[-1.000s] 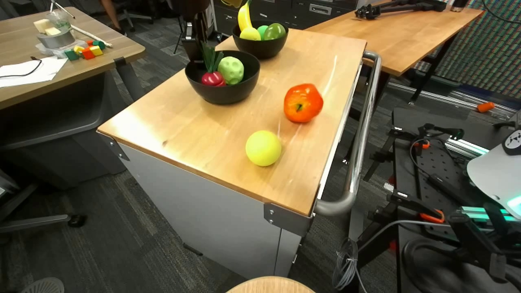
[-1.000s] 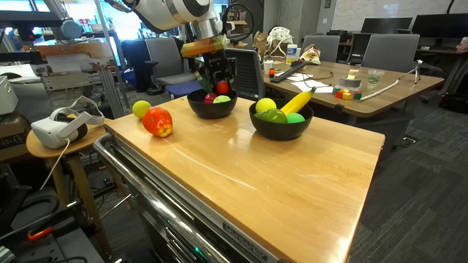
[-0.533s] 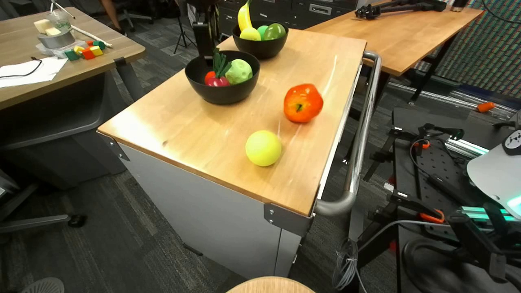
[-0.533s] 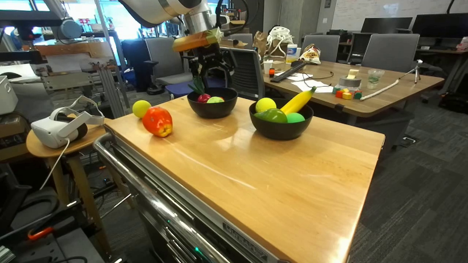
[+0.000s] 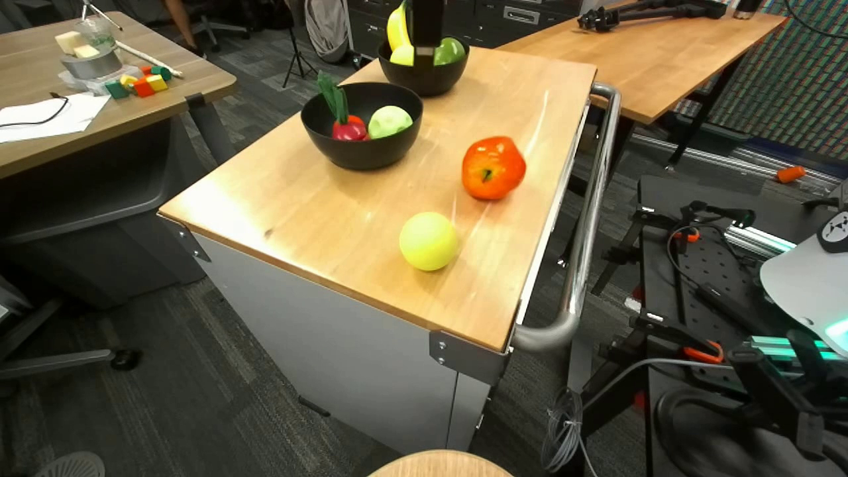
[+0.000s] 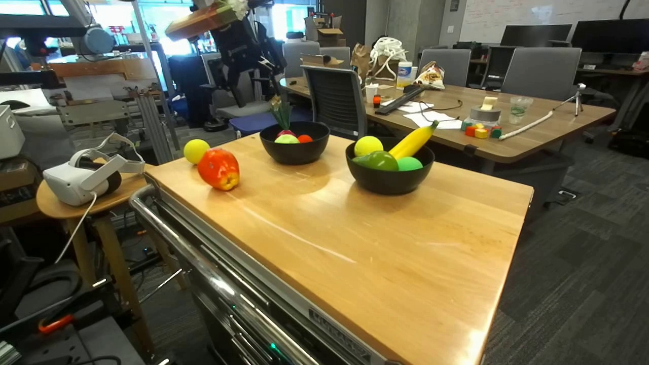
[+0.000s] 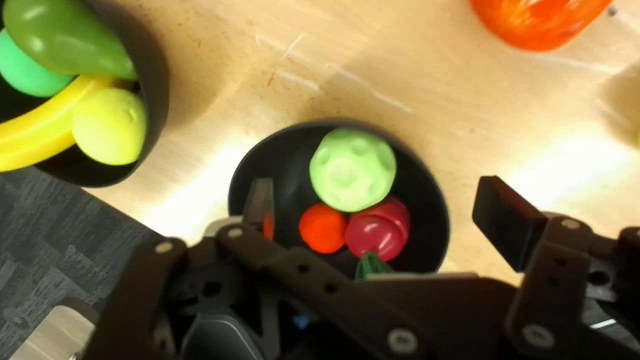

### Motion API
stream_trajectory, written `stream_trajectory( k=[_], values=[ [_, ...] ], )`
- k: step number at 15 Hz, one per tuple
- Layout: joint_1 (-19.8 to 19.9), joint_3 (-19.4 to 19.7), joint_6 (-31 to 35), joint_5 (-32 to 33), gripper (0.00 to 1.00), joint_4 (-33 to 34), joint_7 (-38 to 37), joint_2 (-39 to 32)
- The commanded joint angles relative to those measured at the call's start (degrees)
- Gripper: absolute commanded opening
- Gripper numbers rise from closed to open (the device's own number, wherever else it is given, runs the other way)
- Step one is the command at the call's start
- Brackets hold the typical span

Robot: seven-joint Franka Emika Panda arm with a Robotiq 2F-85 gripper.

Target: Take the fruit toys from the table and put them in the two black bowls on the table

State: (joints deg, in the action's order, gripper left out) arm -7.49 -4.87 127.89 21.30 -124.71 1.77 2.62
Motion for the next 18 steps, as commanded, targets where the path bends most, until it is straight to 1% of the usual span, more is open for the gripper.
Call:
stream_trajectory(
  k=[1,2,3,5,6,8,11,12,14,16,18],
  values=[
    [0.5,-1.2,-0.3,-0.9,1.0,-3.2,1.7,2.7],
    [0.5,-1.5,-0.3,-1.1,1.0,-5.4,2.1,4.5],
    [0.5,-1.6,-0.3,-1.1,1.0,-5.7,2.0,4.9],
    [0.6,-1.4,-0.3,-1.1,1.0,-4.8,1.9,3.8],
    [0.4,-1.3,-1.2,-2.1,1.0,-2.9,4.4,1.1],
    [0.0,-0.6,0.7,-7.1,1.0,-2.6,13.6,-1.1],
    [0.6,-0.3,0.1,-10.6,1.0,-4.7,25.9,-0.2],
    [0.8,-0.3,-1.0,-9.7,1.0,-5.3,29.1,0.3],
    [1.2,0.1,-0.4,-7.8,1.0,-7.8,35.4,2.8],
    [1.5,0.6,1.6,-6.5,1.0,-10.4,41.2,5.6],
    [1.9,1.5,5.0,-5.0,1.0,-13.1,46.0,7.9]
  ],
)
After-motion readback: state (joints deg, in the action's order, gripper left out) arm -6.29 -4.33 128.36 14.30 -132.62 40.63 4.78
